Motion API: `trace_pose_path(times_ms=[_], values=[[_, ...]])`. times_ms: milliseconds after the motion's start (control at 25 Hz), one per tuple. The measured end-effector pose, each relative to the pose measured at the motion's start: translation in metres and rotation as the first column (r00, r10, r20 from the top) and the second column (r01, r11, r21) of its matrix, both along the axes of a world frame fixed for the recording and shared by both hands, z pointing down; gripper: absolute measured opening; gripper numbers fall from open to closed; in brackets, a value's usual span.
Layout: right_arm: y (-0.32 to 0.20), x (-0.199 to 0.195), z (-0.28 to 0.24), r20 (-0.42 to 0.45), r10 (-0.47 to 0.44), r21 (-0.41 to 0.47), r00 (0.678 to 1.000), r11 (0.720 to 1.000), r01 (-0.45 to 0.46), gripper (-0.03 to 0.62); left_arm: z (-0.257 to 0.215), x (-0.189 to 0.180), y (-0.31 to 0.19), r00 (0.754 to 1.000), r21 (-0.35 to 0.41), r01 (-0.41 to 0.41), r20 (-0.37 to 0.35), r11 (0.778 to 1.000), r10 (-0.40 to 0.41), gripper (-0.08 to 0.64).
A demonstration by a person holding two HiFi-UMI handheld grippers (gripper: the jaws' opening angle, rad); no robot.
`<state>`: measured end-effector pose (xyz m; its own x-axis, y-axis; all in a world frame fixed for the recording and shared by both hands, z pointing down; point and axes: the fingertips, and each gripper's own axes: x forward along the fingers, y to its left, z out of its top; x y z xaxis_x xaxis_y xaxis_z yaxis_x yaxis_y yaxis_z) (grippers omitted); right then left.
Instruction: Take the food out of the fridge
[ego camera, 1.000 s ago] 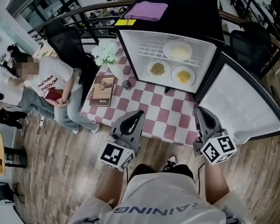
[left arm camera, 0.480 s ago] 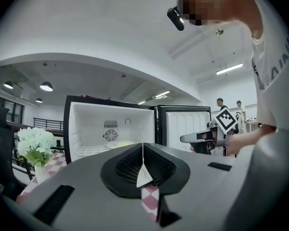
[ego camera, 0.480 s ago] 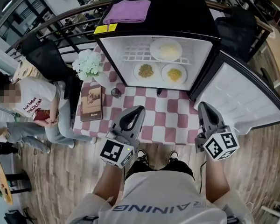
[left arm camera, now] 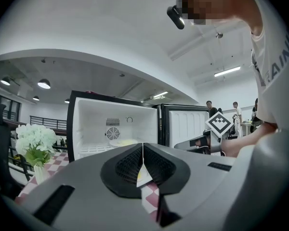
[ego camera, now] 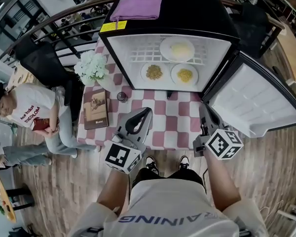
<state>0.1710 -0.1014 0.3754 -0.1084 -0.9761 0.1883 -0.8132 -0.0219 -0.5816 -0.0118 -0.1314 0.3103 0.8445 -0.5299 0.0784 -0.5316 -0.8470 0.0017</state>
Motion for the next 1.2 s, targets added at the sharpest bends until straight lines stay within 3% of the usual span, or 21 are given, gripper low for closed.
trace_pose_path(times_ms=[240, 360, 480, 640, 800, 1040, 1200], values=[[-0.031, -0.021, 0.05, 0.209, 0.044, -0.081, 0.977, 0.996, -0.027, 0.025, 0.018, -0.006, -0.004, 0.999, -0.034, 0.025, 0.021, 0.999, -0.025, 0.014], [-0.051, -0.021, 0.07, 0.305, 0.108, -0.11, 0.946, 0.991, -0.078, 0.093, 0.026, -0.01, -0.01, 0.999, -0.045, 0.028, 0.029, 0.999, -0.027, 0.014], [-0.069, -0.017, 0.098, 0.396, 0.181, -0.145, 0.9, 0.98, -0.133, 0.103, 0.037, -0.017, -0.018, 0.999, -0.057, 0.035, 0.034, 0.998, -0.033, 0.014], [-0.086, -0.003, 0.134, 0.456, 0.266, -0.185, 0.849, 0.962, -0.202, 0.104, 0.053, -0.021, -0.033, 0.999, -0.063, 0.039, 0.04, 0.997, -0.036, 0.014], [-0.104, 0.006, 0.166, 0.534, 0.358, -0.232, 0.766, 0.933, -0.274, 0.103, 0.065, -0.024, -0.046, 0.999, -0.076, 0.032, 0.046, 0.997, -0.029, 0.014], [-0.131, 0.023, 0.201, 0.597, 0.472, -0.298, 0.649, 0.881, -0.367, 0.103, 0.081, -0.029, -0.06, 0.998, -0.089, 0.023, 0.066, 0.996, -0.017, 0.014], [-0.142, 0.037, 0.216, 0.616, 0.523, -0.333, 0.589, 0.851, -0.407, 0.103, 0.085, -0.032, -0.069, 0.997, -0.087, 0.021, 0.073, 0.996, -0.015, 0.014]])
